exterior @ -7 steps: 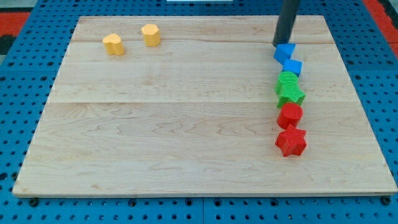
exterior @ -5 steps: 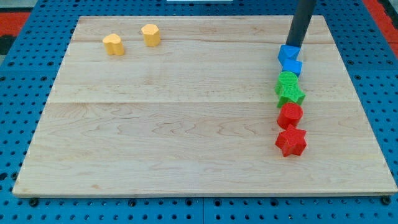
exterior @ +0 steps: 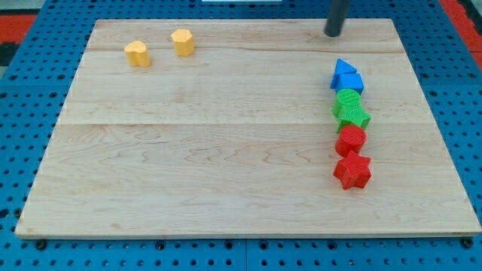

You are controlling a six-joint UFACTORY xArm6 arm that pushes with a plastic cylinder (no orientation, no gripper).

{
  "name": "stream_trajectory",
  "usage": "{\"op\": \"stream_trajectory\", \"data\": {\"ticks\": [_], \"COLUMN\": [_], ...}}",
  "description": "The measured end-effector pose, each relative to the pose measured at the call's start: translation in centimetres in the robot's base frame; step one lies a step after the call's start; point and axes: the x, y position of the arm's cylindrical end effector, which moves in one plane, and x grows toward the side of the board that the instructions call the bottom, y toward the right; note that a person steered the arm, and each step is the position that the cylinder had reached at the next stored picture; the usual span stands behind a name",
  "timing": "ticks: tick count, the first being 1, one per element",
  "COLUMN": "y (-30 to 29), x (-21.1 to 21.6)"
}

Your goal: Move the yellow hexagon towards the top right

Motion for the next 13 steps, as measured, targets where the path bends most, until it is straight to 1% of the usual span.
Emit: {"op": "stream_trajectory", "data": {"ticks": [1, 2, 3, 4, 5, 6, 7, 8, 9, 10, 11, 12, 13], "y": [-7.2, -16.5, -29.1, -30.0, -27.5, -22.3, -24.3, -24.2, -21.2, -18.5, -16.0, -10.4, -7.5], "x": [-1.9, -1.8, -1.8, 1.5, 5.9, 6.8, 5.5, 4.1, 2.7, 2.2, 2.2, 4.2, 6.6]}}
